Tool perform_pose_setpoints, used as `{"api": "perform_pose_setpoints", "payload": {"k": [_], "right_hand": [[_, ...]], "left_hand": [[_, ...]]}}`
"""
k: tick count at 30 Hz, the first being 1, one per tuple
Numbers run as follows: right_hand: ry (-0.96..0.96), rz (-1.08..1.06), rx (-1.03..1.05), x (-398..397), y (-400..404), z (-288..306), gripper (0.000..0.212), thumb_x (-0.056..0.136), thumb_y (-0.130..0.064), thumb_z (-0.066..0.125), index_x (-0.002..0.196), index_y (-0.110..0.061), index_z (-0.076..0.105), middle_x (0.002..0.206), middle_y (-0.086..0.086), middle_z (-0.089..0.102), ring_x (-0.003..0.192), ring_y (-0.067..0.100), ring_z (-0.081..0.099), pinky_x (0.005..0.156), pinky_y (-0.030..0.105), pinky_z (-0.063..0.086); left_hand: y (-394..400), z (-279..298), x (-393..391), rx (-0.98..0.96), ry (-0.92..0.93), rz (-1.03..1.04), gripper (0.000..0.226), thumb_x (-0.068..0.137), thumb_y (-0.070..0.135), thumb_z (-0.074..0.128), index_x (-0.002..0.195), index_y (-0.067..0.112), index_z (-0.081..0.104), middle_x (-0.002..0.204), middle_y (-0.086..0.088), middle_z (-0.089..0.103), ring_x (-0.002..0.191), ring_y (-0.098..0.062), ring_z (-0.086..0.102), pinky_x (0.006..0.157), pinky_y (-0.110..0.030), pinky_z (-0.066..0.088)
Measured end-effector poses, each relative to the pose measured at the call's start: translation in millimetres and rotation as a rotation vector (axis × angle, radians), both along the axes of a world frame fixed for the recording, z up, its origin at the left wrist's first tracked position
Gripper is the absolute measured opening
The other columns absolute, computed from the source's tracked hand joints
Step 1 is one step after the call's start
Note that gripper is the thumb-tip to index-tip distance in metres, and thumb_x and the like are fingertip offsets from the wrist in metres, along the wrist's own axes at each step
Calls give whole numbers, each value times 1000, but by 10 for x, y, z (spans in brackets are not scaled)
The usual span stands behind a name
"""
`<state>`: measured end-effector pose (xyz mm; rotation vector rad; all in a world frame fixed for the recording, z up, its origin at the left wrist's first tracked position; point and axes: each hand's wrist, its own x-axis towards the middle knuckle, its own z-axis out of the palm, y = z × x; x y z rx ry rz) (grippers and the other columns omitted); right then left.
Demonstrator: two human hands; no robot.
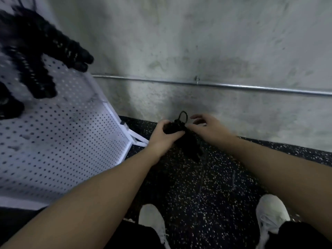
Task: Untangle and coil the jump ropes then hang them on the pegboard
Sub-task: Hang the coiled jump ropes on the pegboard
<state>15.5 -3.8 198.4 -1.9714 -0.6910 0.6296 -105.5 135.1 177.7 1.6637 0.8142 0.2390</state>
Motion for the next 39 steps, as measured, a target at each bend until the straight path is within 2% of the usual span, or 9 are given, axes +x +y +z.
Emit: {"api": "perform_pose_setpoints", "payload": {"k": [4,6,10,12,16,18,24,32,39], "right_hand": [[-111,244,-39,-153,355,410,53,84,-42,79,130,-31,57,114,-14,62,105,7,60,96,25,48],[-230,321,-13,-222,529,594,56,81,-38,82,132,-33,57,117,-16,62,105,7,60,100,32,49],[-402,446,57,-446,873,790,61,80,-26,83,135,-29,56,115,-17,57,107,4,54,98,26,45],[-452,480,60,-567,1046,762,63,82,-29,79,139,-29,52,125,-9,59,115,13,56,101,33,45],[-511,523,28,-714,1379,566,60,88,-32,70,142,-31,45,135,1,57,118,26,55,99,38,44],[-506,539,34,-740,1540,479,56,88,-34,68,140,-32,45,134,-2,57,118,25,54,98,38,44],[-492,545,-6,-665,1915,263,55,87,-28,66,137,-33,44,132,-3,56,119,25,52,100,47,46],[-517,595,-47,-503,2192,147,54,91,-29,64,141,-29,44,136,4,54,122,28,52,105,46,42],[-440,626,-97,-577,2288,96,65,89,-14,64,147,-28,40,132,7,59,115,27,57,95,39,47]], "left_hand": [[270,522,-207,-20,-111,110,49,83,29,85,119,27,52,117,-1,66,103,-18,70,77,-24,57],[387,692,-320,-25,-135,158,48,83,31,84,116,25,50,114,-1,67,103,-17,69,88,-29,57],[573,865,-566,-69,-185,304,62,66,46,86,108,23,46,109,-4,68,103,-21,70,99,-45,55],[660,869,-680,-121,-215,361,60,73,37,87,114,21,47,115,-8,67,105,-26,71,98,-47,57],[860,776,-855,-223,-245,435,47,93,10,74,126,8,41,116,-12,64,96,-23,71,81,-33,61],[973,706,-870,-246,-242,460,41,94,8,71,122,10,41,114,-12,63,91,-20,69,75,-29,61],[1218,506,-738,-297,-268,512,40,98,7,66,124,10,37,116,-13,62,96,-19,70,90,-35,60],[1450,316,-580,-377,-338,590,37,99,6,65,125,7,39,118,-18,63,104,-26,70,99,-47,56],[1592,176,-657,-393,-296,615,38,99,14,66,126,9,38,119,-16,64,102,-23,70,100,-43,56]]}}
